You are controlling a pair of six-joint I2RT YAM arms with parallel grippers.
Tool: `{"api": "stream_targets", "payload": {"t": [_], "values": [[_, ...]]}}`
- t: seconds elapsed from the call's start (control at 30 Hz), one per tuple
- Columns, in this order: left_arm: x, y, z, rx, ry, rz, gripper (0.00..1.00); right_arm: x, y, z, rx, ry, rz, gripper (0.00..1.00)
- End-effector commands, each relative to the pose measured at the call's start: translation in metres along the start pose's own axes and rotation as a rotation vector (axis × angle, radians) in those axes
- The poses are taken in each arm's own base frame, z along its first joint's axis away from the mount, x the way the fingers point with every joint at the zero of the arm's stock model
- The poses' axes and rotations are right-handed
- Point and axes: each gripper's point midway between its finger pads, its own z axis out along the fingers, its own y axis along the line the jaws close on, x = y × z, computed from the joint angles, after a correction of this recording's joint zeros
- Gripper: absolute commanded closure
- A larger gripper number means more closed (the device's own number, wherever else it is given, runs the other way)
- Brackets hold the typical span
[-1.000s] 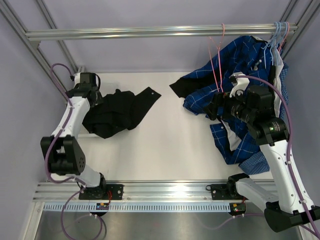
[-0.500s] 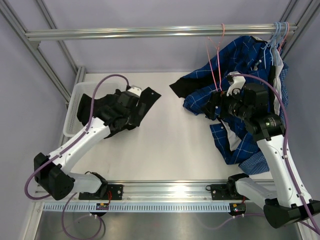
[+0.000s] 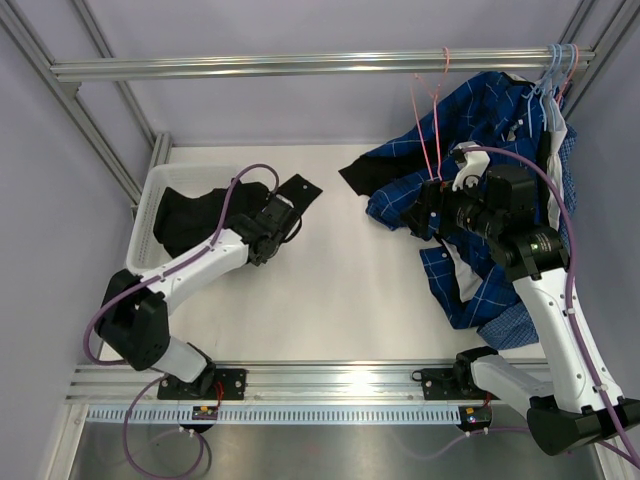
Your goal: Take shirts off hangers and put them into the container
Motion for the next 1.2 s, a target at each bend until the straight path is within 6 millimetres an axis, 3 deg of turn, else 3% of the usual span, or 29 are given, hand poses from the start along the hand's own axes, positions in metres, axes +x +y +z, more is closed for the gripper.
{"api": "stream_targets", "payload": {"t": [0.0,0.07,0.13,0.27,0.33,0.43,0.53,0.6,0.63,0.73,0.87,0.97,1.0,1.03,1.07,1.1,1.13,1.17], "values": [[-0.008,0.015,0.003,-0.105,-0.034,-0.011,0.89,-0.011,0.006,-0.005,-0.025,-0.047,-0.014,0.01],[-0.015,0.033,-0.004,-0.174,-0.062,-0.045,1.00,-0.011,0.006,-0.006,-0.023,-0.048,-0.019,0.00],[-0.022,0.055,-0.011,-0.243,-0.094,-0.099,1.00,-0.012,0.007,-0.007,-0.023,-0.048,-0.023,0.01],[-0.023,0.122,-0.017,-0.377,-0.111,-0.321,1.00,-0.013,0.009,-0.012,-0.025,-0.056,-0.035,0.01],[-0.020,0.154,-0.009,-0.427,-0.108,-0.436,1.00,-0.014,0.009,-0.014,-0.027,-0.065,-0.039,0.01],[-0.016,0.185,0.012,-0.458,-0.104,-0.584,1.00,-0.014,0.012,-0.018,-0.033,-0.075,-0.042,0.01],[-0.007,0.193,0.049,-0.426,-0.035,-0.665,1.00,-0.013,0.013,-0.021,-0.036,-0.082,-0.045,0.01],[0.004,0.187,0.073,-0.393,0.039,-0.692,1.00,-0.011,0.012,-0.021,-0.034,-0.081,-0.044,0.00],[0.013,0.181,0.096,-0.362,0.107,-0.699,1.00,-0.010,0.012,-0.021,-0.033,-0.081,-0.044,0.01],[0.034,0.160,0.130,-0.305,0.222,-0.736,1.00,-0.008,0.011,-0.022,-0.026,-0.079,-0.044,0.01],[0.065,0.150,0.154,-0.274,0.341,-0.792,0.92,-0.005,0.008,-0.022,-0.016,-0.072,-0.041,0.00],[0.072,0.153,0.152,-0.267,0.356,-0.830,0.79,-0.002,0.007,-0.020,-0.012,-0.060,-0.034,0.01],[0.067,0.154,0.148,-0.256,0.335,-0.841,0.66,-0.003,0.007,-0.020,-0.012,-0.061,-0.036,0.01],[0.057,0.162,0.137,-0.251,0.283,-0.867,0.57,-0.004,0.007,-0.020,-0.008,-0.063,-0.037,0.01],[0.055,0.160,0.137,-0.238,0.281,-0.872,0.49,-0.005,0.007,-0.020,-0.007,-0.065,-0.037,0.00],[0.041,0.170,0.121,-0.233,0.218,-0.896,0.41,-0.007,0.007,-0.020,-0.007,-0.067,-0.038,0.01],[0.031,0.173,0.113,-0.219,0.178,-0.902,0.25,-0.009,0.007,-0.021,-0.007,-0.069,-0.037,0.01],[0.023,0.177,0.103,-0.218,0.150,-0.899,0.18,-0.009,0.007,-0.019,-0.008,-0.065,-0.037,0.01]]}}
